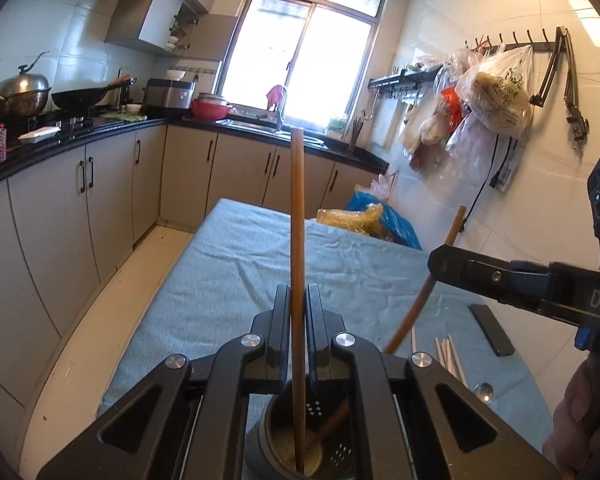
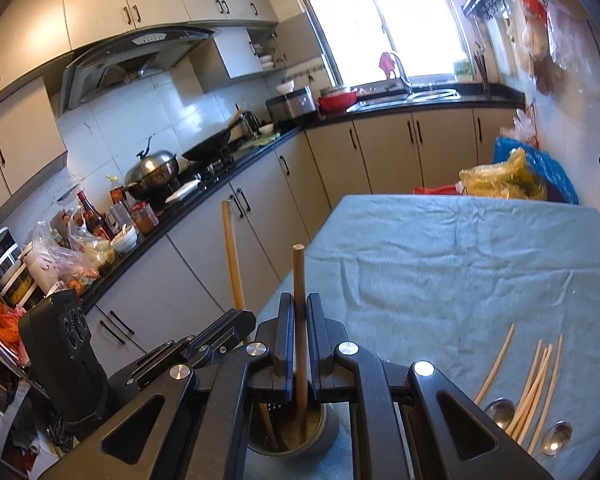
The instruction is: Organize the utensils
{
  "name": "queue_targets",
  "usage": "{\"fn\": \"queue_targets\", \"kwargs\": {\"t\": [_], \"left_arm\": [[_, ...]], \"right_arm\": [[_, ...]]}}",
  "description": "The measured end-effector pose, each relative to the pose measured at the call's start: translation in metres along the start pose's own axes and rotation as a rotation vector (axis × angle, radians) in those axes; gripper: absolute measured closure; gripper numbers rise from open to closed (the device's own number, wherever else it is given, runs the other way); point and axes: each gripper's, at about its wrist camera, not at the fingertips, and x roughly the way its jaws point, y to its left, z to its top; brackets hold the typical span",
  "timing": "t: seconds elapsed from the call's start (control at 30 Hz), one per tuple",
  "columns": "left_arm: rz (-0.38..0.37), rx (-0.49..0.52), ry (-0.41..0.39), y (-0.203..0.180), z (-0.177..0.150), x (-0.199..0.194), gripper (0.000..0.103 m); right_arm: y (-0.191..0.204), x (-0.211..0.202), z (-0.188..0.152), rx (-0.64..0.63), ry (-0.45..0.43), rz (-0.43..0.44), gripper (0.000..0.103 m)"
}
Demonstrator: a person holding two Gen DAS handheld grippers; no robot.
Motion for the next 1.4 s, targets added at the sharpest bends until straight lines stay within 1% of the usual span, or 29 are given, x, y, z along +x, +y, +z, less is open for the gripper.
{"fn": "queue_targets", "kwargs": {"t": [0.13, 0.17, 0.2, 0.27, 0.5, 0.67, 0.7, 0.73, 0.77, 0.8, 0.9, 0.97, 1.03, 1.07, 1.23, 1.3, 1.4], "left_arm": [[-0.003, -0.009, 0.013, 0.002, -0.002, -0.001, 0.096], [-0.002, -0.01, 0.013, 0.002, -0.001, -0.002, 0.096], [0.0, -0.01, 0.012, 0.002, -0.001, -0.002, 0.096], [-0.002, -0.011, 0.014, 0.002, -0.002, -0.003, 0.096], [-0.001, -0.006, 0.02, 0.002, -0.003, -0.009, 0.096], [-0.006, -0.011, 0.016, 0.003, -0.004, -0.02, 0.095], [-0.006, -0.011, 0.014, 0.003, -0.004, -0.023, 0.09], [-0.006, -0.012, 0.013, 0.003, -0.005, -0.027, 0.081], [-0.004, -0.013, 0.009, 0.002, -0.005, -0.031, 0.077], [0.004, -0.012, 0.002, 0.0, -0.006, -0.035, 0.074], [0.019, 0.004, -0.003, -0.007, -0.01, -0.048, 0.072], [0.012, 0.012, 0.001, -0.014, -0.012, -0.054, 0.07], [0.007, 0.039, 0.005, -0.024, -0.015, -0.06, 0.061], [0.005, 0.055, 0.006, -0.03, -0.018, -0.062, 0.06], [-0.053, 0.127, 0.057, -0.065, -0.029, -0.063, 0.058], [-0.081, 0.149, 0.09, -0.08, -0.034, -0.058, 0.058], [-0.101, 0.18, 0.152, -0.1, -0.042, -0.047, 0.057]], "right_arm": [[-0.008, 0.001, -0.001, 0.016, 0.01, -0.003, 0.095], [-0.008, 0.001, -0.001, 0.02, 0.013, -0.001, 0.091], [-0.009, 0.0, 0.0, 0.021, 0.017, 0.002, 0.085], [-0.008, -0.003, 0.0, 0.018, 0.006, 0.003, 0.08], [-0.007, -0.019, 0.0, 0.023, -0.021, 0.013, 0.08], [-0.013, -0.041, 0.0, 0.048, -0.057, 0.03, 0.08], [-0.015, -0.048, 0.0, 0.051, -0.069, 0.031, 0.08], [-0.017, -0.053, -0.001, 0.054, -0.079, 0.029, 0.08], [-0.019, -0.058, -0.002, 0.058, -0.088, 0.027, 0.08], [-0.021, -0.063, -0.002, 0.063, -0.096, 0.026, 0.079], [-0.03, -0.077, -0.008, 0.07, -0.11, 0.011, 0.076], [-0.04, -0.088, -0.014, 0.079, -0.12, -0.008, 0.073], [-0.052, -0.098, -0.021, 0.097, -0.128, -0.033, 0.07], [-0.062, -0.104, -0.025, 0.118, -0.131, -0.043, 0.069], [-0.114, -0.128, -0.049, 0.225, -0.105, -0.109, 0.068], [-0.133, -0.133, -0.059, 0.256, -0.083, -0.149, 0.065], [-0.161, -0.139, -0.074, 0.313, -0.06, -0.174, 0.06]]}}
